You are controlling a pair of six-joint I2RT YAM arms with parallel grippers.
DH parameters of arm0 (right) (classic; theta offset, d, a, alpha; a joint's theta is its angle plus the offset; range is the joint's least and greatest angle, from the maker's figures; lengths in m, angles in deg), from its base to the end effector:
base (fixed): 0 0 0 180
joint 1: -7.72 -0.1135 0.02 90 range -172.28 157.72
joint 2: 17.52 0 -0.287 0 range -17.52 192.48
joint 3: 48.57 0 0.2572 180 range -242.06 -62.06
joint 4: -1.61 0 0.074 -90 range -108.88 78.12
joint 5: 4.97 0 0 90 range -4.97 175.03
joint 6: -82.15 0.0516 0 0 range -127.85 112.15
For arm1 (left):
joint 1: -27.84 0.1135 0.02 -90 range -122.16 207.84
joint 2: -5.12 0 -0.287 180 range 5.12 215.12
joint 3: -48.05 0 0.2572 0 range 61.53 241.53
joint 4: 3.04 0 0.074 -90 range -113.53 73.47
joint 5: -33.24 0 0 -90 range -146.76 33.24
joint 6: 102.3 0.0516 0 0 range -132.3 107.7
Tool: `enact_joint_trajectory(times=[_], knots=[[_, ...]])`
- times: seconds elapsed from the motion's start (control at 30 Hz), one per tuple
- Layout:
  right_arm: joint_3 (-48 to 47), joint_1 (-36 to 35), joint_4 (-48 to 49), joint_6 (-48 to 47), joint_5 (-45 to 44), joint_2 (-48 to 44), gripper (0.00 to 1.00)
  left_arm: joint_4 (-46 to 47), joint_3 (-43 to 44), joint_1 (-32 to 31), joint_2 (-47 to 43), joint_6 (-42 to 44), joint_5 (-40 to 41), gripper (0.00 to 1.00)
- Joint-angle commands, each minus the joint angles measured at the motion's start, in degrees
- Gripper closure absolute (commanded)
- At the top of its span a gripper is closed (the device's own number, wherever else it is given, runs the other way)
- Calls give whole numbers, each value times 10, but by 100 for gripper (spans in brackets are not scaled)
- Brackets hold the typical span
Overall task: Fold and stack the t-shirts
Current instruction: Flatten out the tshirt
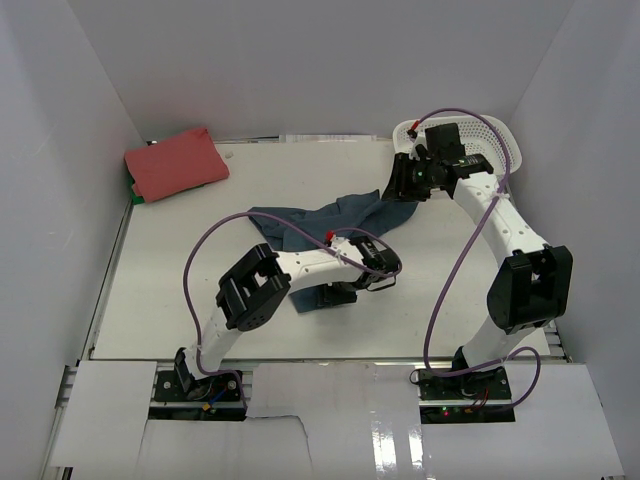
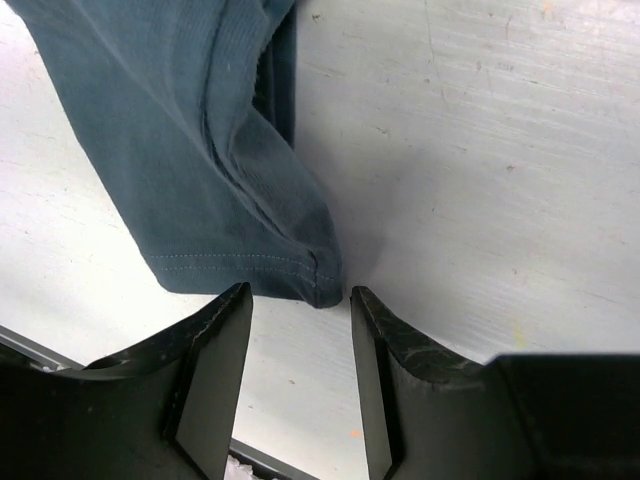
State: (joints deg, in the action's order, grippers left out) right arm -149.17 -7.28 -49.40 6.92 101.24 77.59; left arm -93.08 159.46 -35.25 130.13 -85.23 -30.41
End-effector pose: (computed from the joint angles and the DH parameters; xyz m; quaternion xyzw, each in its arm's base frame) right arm 0.3712 0.1144 0.3358 -0.0552 0.9163 0.2224 0.3286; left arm 0.2043 -0.3519 0.1712 -0.0559 0.9655 0.1920 0.1666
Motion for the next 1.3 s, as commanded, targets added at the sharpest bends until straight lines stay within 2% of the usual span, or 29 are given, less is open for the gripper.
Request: enact_joint_trajectory(times=[0.0, 0.37, 0.47, 0.6, 0.7, 0.73, 0.83, 0.87, 1.0, 1.1, 1.2, 1.27], knots=[[-6, 2, -2, -7, 0, -22, 53, -39, -3, -4, -18, -39, 4, 45], [3, 5, -3, -11, 3, -35, 53, -30, -1, -2, -6, -35, 30, 48], [4, 7, -3, -11, 4, -37, 53, -25, -7, 0, -8, -34, 27, 57], [5, 8, -3, -11, 5, -40, 53, -2, -19, 0, -13, -21, 14, 80], [5, 9, -4, -11, 6, -41, 53, 7, -27, 1, -10, -15, 8, 82], [5, 9, -5, -12, 6, -42, 53, 9, -30, 0, -9, -13, 6, 88], [5, 11, -6, -13, 5, -46, 53, 13, -34, 1, -6, -10, -2, 94], [5, 13, -7, -14, 5, -47, 53, 15, -36, 1, -7, -8, -4, 100], [9, 14, -8, -16, 5, -49, 53, 12, -38, 2, -22, -6, -6, 100], [13, 15, -8, -19, 1, -48, 53, -4, -27, 2, -60, -3, -1, 100], [24, 21, -8, -20, -10, -48, 53, -7, -44, 14, -143, -6, 13, 100], [26, 29, -6, -18, -11, -47, 53, 8, -78, 28, -229, 15, 13, 100]])
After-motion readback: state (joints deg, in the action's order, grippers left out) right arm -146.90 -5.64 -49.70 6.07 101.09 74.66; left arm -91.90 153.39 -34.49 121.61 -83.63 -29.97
